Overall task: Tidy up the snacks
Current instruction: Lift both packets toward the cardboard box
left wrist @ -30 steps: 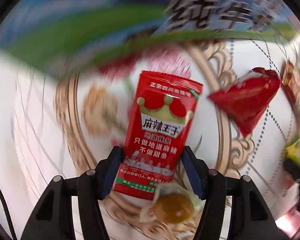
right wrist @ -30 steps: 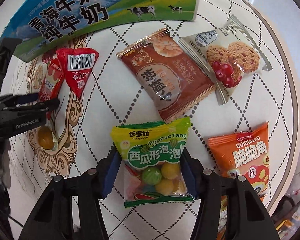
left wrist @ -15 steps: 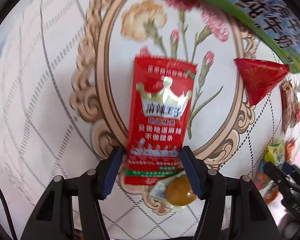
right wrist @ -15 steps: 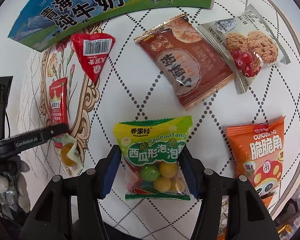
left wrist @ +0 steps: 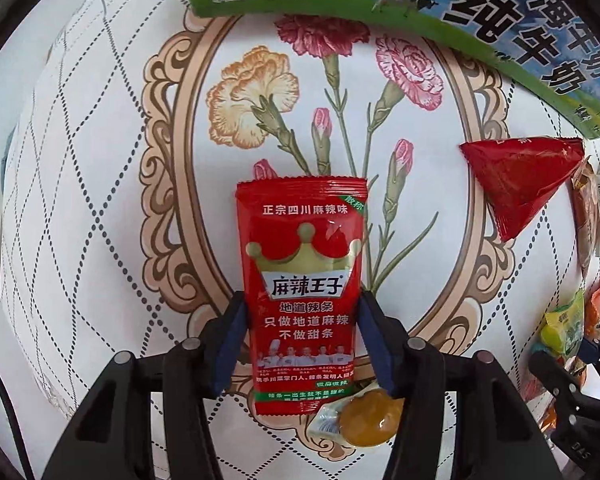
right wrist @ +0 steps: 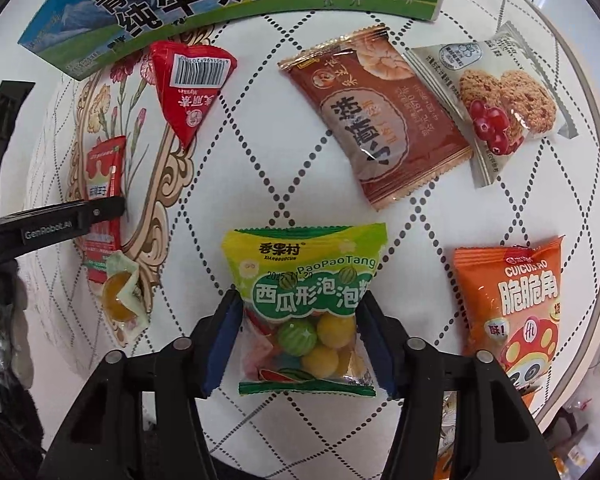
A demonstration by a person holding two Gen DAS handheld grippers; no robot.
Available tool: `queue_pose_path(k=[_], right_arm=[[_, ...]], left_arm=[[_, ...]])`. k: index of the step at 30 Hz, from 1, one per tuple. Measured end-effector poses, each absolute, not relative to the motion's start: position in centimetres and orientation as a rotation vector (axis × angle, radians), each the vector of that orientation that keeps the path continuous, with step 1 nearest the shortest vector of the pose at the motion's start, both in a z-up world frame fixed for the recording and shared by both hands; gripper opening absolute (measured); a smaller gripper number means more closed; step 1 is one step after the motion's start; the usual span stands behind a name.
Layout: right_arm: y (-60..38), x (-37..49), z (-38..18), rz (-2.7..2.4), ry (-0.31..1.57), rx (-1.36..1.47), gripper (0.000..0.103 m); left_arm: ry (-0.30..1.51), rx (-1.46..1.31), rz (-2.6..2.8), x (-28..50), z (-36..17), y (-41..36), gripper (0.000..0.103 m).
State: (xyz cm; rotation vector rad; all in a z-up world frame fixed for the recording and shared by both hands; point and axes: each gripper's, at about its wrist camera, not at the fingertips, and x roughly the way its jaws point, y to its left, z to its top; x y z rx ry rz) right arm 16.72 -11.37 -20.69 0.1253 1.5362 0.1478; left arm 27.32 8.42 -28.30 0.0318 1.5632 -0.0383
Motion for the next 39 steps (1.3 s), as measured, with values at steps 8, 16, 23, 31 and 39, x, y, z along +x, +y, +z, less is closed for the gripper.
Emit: queue_pose_path(k=[8, 16, 23, 31, 39], right_arm=[[-11.9, 15.8, -19.4, 0.138, 1.474, 0.177, 0.054], [-13.3, 17.1, -16.2, 0.189, 1.433, 0.262, 0.054], [-13.7, 19.0, -11.3, 0.247, 1.337, 0.314, 0.054], [-16.4, 23.9, -2.3, 0.279, 1.133, 0.354, 0.054], [-18.6, 33.0, -0.1, 0.201, 1.065, 0.261, 0.054]], left_arm=[[1.55, -0.046, -0.066, 22.9, -25.4, 11.6, 0.046], [1.475, -0.139, -0.145, 21.4, -19.1, 12.6, 0.046], [1.37, -0.185, -0.256, 22.8, -11.9, 11.0, 0.046], [1.283, -0.194, -0.427, 29.4, -4.7, 6.2, 0.046], [1.379, -0.188, -0.486, 39.8, -5.0, 1.7, 0.046]])
